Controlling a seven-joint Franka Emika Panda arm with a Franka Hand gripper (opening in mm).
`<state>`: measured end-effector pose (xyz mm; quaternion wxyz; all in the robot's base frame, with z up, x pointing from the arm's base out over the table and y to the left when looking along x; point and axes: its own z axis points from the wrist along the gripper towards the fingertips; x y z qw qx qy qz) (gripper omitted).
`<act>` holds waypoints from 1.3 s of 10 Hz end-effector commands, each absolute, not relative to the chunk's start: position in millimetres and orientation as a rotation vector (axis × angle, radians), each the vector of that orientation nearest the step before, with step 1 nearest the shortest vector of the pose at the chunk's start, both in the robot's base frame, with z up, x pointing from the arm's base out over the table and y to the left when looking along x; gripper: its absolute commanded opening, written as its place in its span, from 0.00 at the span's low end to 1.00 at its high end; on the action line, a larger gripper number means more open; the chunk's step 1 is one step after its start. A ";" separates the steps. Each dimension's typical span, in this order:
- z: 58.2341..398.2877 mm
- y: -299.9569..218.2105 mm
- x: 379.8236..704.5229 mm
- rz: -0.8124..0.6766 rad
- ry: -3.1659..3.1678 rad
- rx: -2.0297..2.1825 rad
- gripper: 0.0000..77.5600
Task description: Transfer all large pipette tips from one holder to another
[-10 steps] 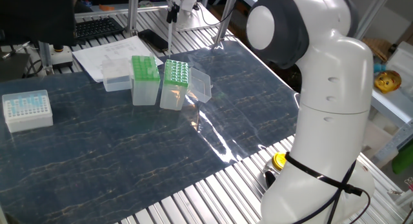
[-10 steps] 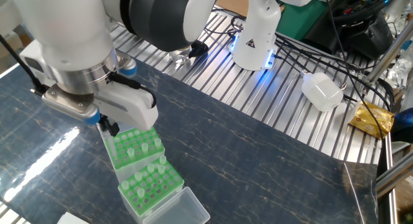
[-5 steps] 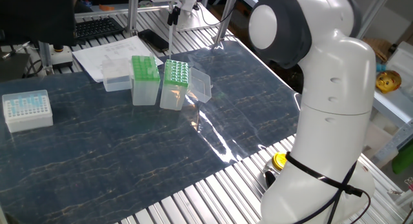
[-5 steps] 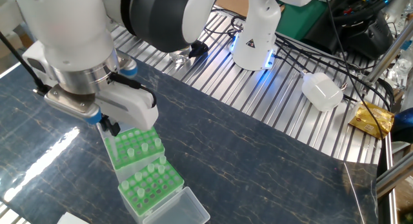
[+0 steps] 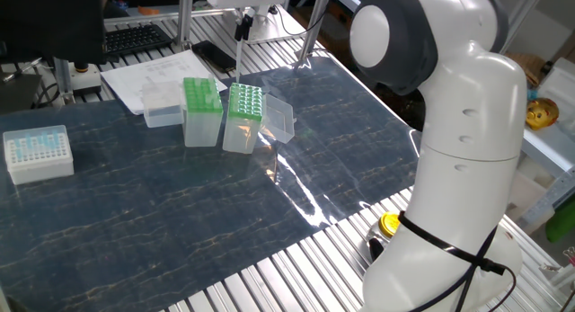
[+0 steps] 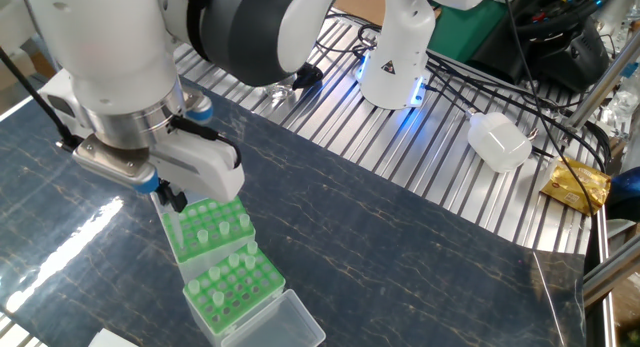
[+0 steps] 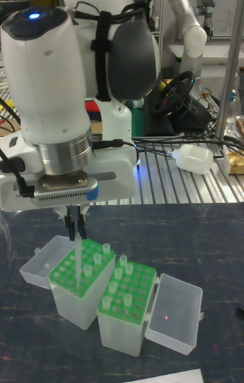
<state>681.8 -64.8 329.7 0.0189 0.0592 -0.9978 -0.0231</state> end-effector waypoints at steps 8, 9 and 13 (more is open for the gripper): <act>301.4 -66.6 684.4 -0.087 -3.122 0.203 0.01; 301.1 -66.8 684.4 -0.087 -3.121 0.203 0.01; 297.5 -66.2 683.6 -0.062 -3.122 0.166 0.01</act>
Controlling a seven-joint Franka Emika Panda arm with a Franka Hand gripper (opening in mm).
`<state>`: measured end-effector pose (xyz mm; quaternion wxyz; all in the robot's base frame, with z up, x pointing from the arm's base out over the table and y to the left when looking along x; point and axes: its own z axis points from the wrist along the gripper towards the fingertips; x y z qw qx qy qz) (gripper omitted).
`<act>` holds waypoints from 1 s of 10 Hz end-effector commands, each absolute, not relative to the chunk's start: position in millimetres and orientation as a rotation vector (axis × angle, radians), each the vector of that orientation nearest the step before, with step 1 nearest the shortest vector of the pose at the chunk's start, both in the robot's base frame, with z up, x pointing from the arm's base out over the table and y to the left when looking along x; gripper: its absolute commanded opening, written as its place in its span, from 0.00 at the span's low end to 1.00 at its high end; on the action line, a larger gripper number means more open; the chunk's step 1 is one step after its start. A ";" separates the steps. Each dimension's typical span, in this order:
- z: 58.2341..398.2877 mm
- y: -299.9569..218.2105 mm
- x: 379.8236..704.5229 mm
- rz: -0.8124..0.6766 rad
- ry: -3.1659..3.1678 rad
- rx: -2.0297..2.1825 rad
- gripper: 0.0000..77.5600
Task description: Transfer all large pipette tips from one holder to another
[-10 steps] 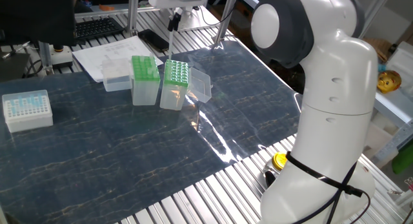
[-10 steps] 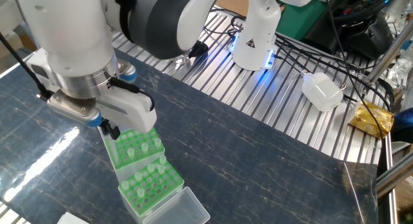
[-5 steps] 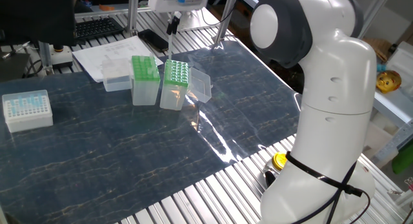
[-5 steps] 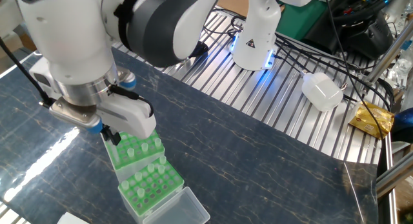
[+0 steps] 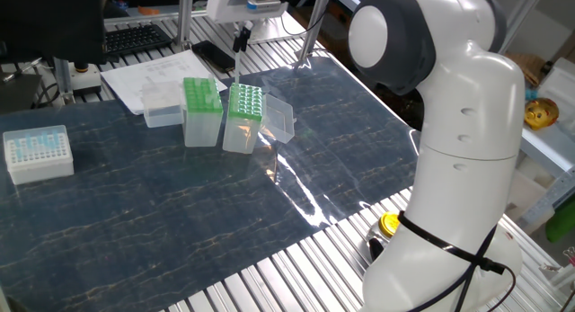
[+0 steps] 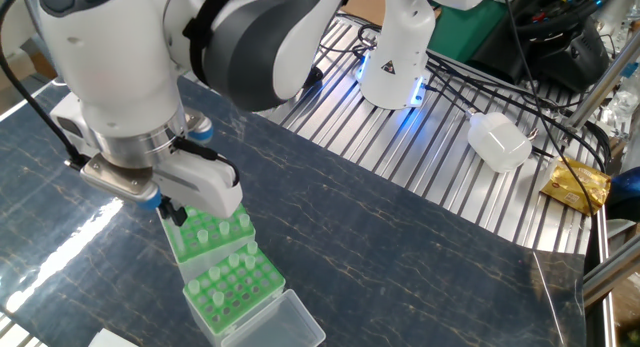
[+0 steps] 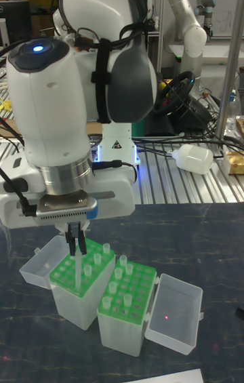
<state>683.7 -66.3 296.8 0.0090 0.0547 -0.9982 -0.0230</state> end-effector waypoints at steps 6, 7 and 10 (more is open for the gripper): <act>297.5 -66.2 683.6 -0.062 -3.122 0.166 1.00; 297.5 -66.2 683.6 -0.062 -3.122 0.166 1.00; 297.5 -66.2 683.6 -0.062 -3.122 0.166 1.00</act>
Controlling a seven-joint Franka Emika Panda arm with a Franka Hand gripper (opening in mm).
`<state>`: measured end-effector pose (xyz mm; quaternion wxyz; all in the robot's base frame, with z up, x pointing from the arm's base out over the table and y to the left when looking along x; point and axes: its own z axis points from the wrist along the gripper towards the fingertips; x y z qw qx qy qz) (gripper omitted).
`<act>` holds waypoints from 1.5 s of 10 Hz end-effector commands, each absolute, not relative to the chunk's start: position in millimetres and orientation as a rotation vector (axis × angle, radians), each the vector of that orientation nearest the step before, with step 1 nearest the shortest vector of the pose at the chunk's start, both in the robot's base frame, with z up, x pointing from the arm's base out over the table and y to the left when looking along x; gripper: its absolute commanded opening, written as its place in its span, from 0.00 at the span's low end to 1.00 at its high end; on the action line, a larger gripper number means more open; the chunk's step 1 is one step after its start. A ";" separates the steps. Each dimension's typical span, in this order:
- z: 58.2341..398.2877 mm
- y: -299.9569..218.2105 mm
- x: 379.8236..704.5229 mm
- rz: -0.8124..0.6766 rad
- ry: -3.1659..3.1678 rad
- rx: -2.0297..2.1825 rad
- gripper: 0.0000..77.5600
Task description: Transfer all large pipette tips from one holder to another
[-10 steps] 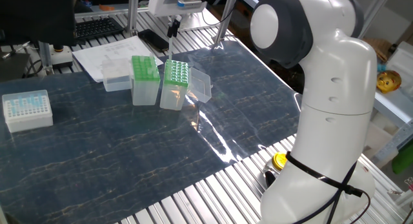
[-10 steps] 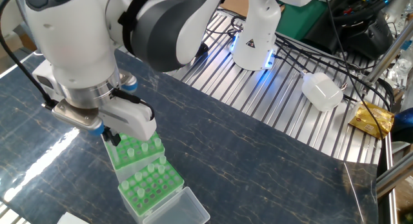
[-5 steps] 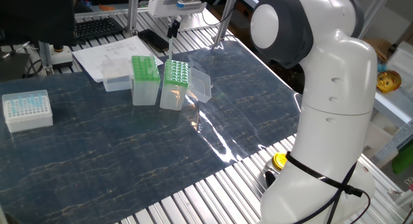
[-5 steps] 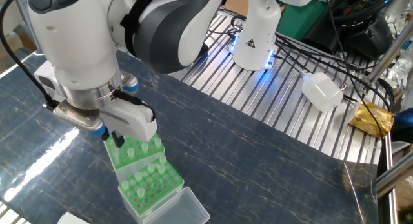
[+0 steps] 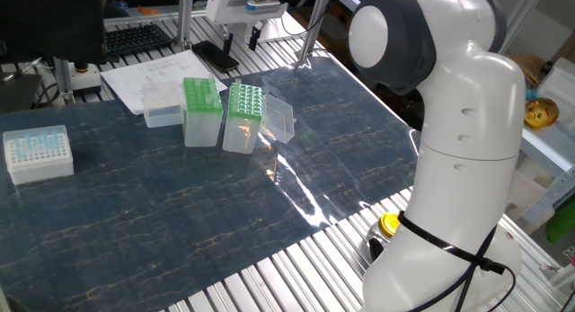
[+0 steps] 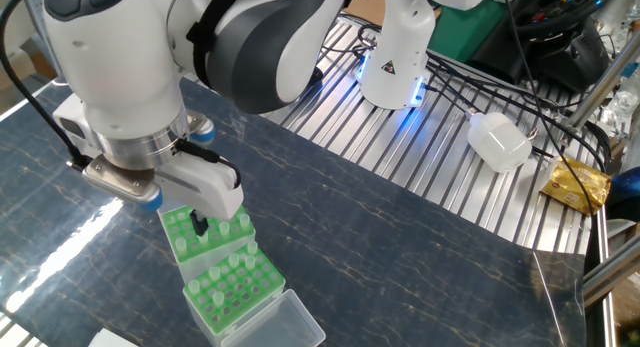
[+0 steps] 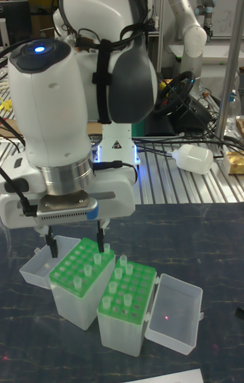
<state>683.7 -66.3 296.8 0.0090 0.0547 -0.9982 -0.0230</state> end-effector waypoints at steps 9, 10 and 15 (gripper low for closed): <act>293.8 -41.9 673.2 -0.023 -3.120 0.048 1.00; 293.8 -41.9 673.2 -0.023 -3.120 0.048 1.00; 294.5 -18.9 678.2 -0.005 -3.113 -0.112 1.00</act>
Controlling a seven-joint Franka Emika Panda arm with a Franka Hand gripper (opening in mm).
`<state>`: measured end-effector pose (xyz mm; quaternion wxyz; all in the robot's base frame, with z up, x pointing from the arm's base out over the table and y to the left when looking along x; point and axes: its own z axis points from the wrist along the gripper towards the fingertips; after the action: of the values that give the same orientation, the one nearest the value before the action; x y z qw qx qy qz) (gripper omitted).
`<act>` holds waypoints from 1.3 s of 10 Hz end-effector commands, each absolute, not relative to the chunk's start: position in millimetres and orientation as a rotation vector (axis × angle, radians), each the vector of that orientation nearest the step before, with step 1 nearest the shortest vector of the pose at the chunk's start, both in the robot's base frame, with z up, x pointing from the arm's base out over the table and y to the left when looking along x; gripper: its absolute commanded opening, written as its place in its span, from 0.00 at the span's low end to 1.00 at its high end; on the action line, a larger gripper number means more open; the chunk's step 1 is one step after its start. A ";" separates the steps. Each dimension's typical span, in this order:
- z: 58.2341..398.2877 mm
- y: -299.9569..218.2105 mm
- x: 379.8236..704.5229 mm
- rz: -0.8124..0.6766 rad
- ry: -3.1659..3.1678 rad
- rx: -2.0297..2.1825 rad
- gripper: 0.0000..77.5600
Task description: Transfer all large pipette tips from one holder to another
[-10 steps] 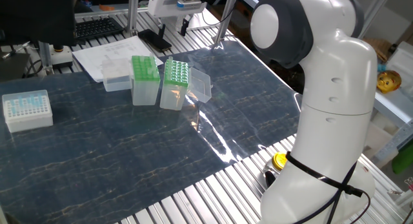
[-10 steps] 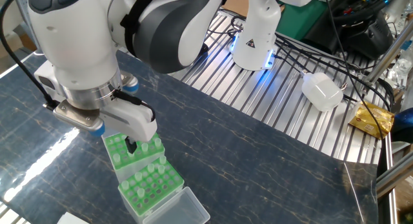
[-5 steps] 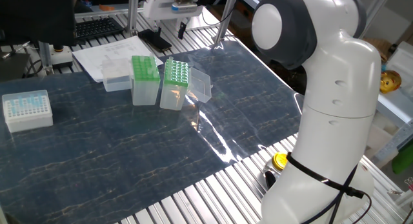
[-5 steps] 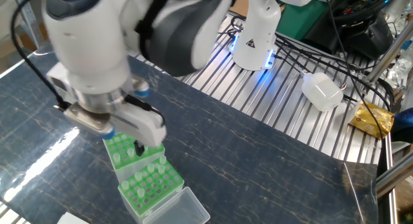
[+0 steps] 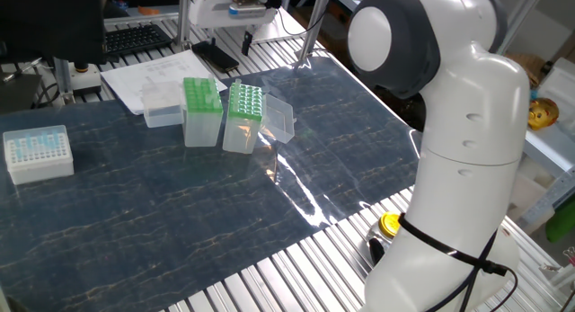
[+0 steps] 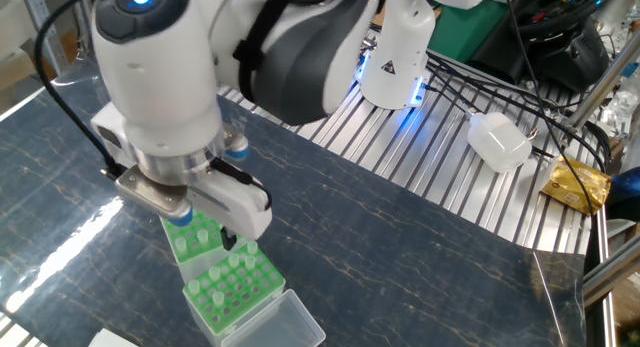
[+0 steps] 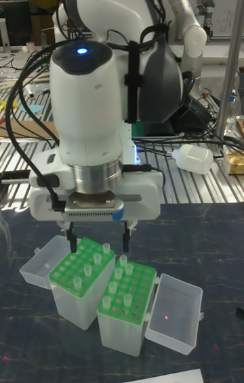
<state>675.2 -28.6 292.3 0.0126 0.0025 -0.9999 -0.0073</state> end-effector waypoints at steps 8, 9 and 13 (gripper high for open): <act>291.7 13.7 682.4 0.009 -3.036 -0.659 1.00; 289.2 15.1 683.5 0.009 -3.025 -0.709 1.00; 283.1 17.7 685.9 0.008 -2.964 -0.932 1.00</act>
<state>683.4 14.3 284.8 0.0190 -0.2678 -0.9633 0.0024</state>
